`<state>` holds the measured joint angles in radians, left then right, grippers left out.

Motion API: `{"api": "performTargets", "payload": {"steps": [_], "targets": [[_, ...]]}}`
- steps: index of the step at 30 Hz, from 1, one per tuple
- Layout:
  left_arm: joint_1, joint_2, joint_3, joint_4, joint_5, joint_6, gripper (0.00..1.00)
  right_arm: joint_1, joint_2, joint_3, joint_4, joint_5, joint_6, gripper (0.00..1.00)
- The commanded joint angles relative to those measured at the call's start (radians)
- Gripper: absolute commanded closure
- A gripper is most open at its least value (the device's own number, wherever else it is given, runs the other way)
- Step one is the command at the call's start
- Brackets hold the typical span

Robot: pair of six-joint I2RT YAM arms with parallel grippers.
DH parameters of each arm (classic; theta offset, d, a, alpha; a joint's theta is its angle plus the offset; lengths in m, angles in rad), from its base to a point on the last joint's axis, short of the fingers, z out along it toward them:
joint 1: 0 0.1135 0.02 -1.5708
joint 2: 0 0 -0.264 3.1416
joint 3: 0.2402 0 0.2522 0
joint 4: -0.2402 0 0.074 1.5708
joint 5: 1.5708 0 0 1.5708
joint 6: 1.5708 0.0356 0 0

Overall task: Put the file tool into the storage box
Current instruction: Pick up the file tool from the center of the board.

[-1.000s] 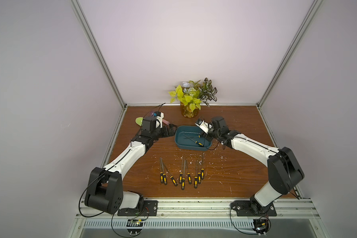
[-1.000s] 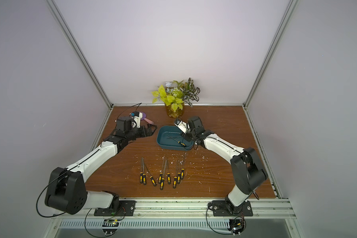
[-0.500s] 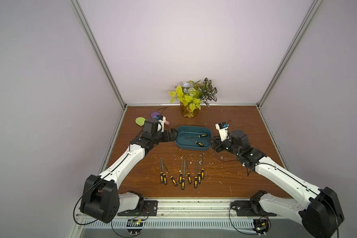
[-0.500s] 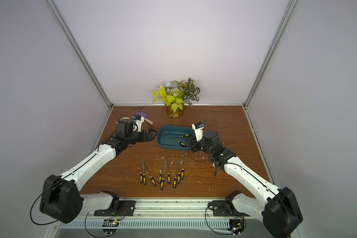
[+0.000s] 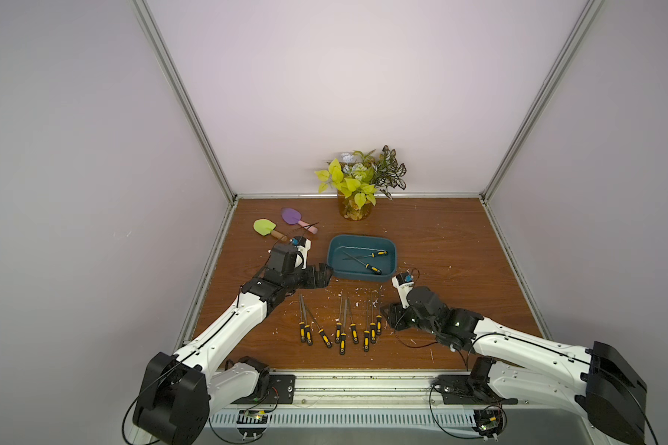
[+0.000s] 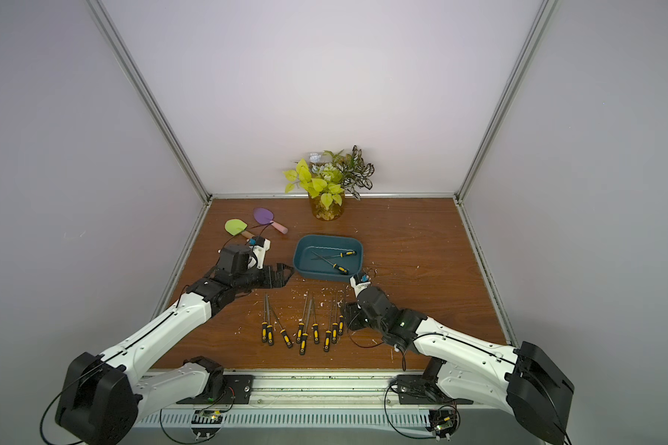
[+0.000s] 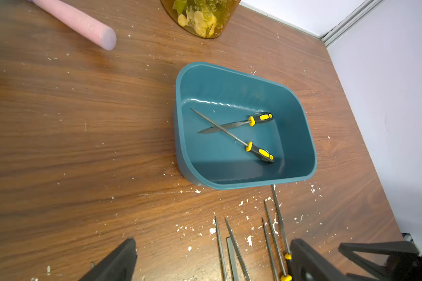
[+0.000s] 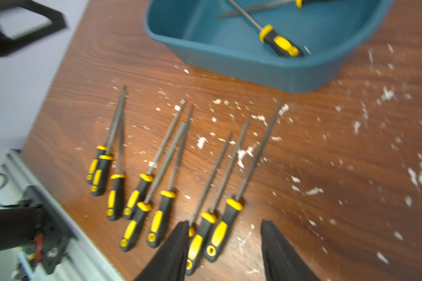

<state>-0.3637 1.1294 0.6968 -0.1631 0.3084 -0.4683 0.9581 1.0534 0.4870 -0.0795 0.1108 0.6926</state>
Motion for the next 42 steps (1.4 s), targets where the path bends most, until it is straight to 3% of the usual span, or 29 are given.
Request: {"api": "performTargets", "payload": {"steps": [1, 33, 42], "targets": [[0.024, 0.026, 0.003, 0.049, 0.035, -0.019, 0.00, 0.033, 0.002, -0.026, -0.004, 0.071, 0.100, 0.47], [0.045, 0.065, 0.003, 0.034, 0.092, -0.024, 0.00, 0.113, 0.352, 0.133, -0.075, 0.182, 0.096, 0.46], [0.034, 0.067, 0.004, 0.025, 0.087, -0.020, 0.00, 0.115, 0.331, 0.132, -0.169, 0.249, 0.097, 0.47]]}}
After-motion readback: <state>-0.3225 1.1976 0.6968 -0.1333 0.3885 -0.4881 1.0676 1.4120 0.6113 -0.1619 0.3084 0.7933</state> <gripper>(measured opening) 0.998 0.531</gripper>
